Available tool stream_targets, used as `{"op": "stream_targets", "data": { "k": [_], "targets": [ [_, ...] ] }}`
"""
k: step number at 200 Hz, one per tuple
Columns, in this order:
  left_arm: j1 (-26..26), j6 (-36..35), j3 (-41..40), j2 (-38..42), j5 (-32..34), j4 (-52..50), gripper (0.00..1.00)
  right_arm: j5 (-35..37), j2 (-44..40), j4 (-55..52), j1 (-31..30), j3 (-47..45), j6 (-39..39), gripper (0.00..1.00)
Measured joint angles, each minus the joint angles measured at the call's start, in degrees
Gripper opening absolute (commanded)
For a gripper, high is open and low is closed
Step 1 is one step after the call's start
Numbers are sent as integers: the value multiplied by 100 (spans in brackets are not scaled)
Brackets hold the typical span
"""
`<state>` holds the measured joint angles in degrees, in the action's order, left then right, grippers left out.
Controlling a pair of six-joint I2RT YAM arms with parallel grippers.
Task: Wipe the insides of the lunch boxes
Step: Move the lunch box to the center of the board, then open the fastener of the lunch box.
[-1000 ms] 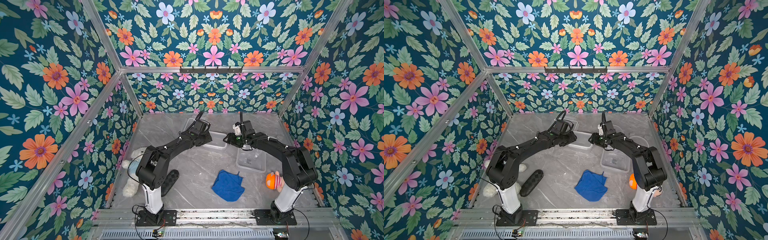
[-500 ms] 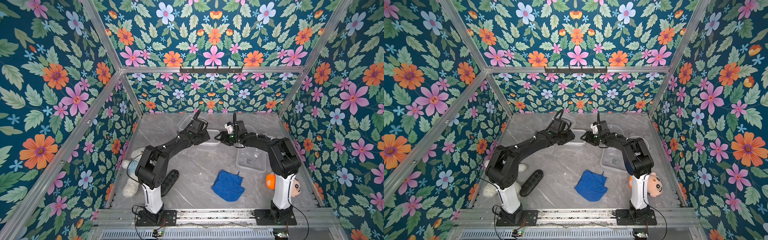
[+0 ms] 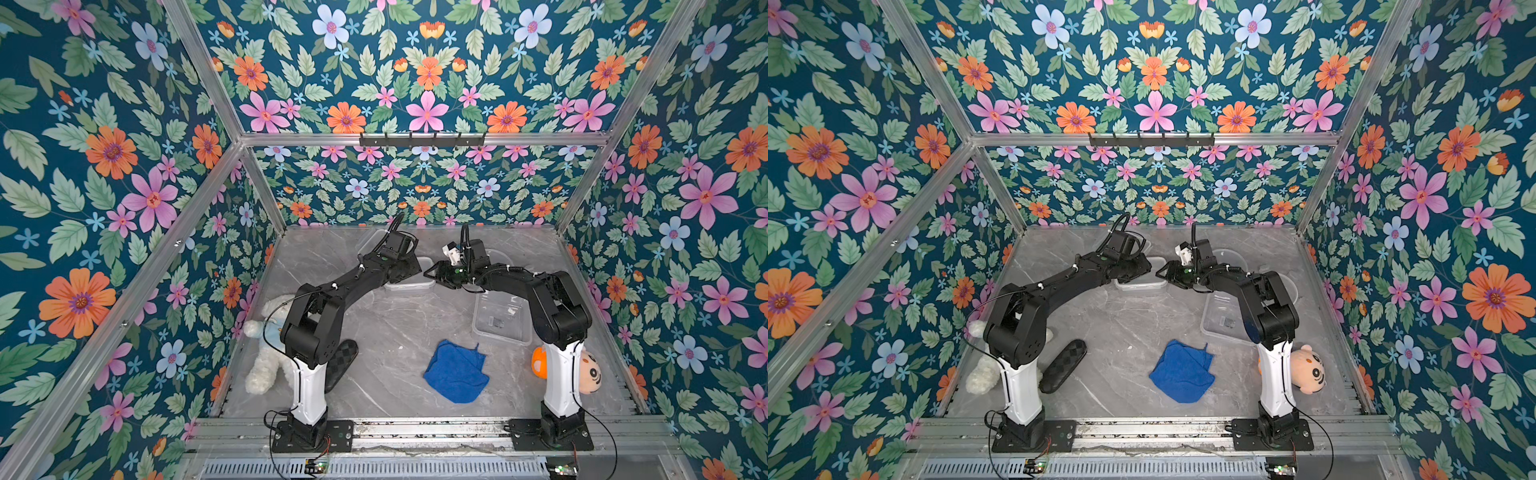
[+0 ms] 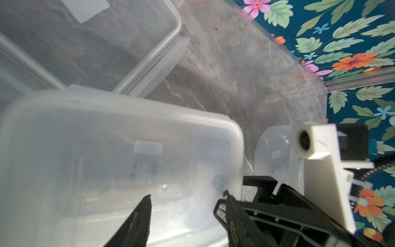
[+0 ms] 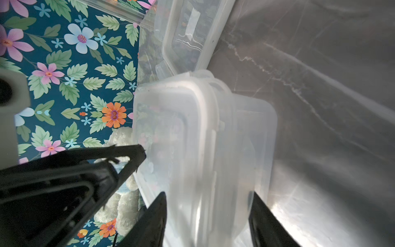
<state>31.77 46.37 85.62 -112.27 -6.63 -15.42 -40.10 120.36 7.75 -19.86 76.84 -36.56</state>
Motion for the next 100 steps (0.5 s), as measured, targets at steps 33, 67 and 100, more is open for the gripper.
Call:
{"op": "stream_targets", "data": {
  "k": [33, 67, 100],
  "targets": [
    [0, 0, -195, 48, 114, 170, 57, -168, -9, 485, 96, -269, -238, 63],
    [-4, 26, -551, 234, 284, 372, 57, -192, 22, 876, 138, -328, -444, 58],
    [-4, 87, -846, 328, 356, 699, 56, -374, 136, 1307, 179, -385, -804, 43]
  ]
}}
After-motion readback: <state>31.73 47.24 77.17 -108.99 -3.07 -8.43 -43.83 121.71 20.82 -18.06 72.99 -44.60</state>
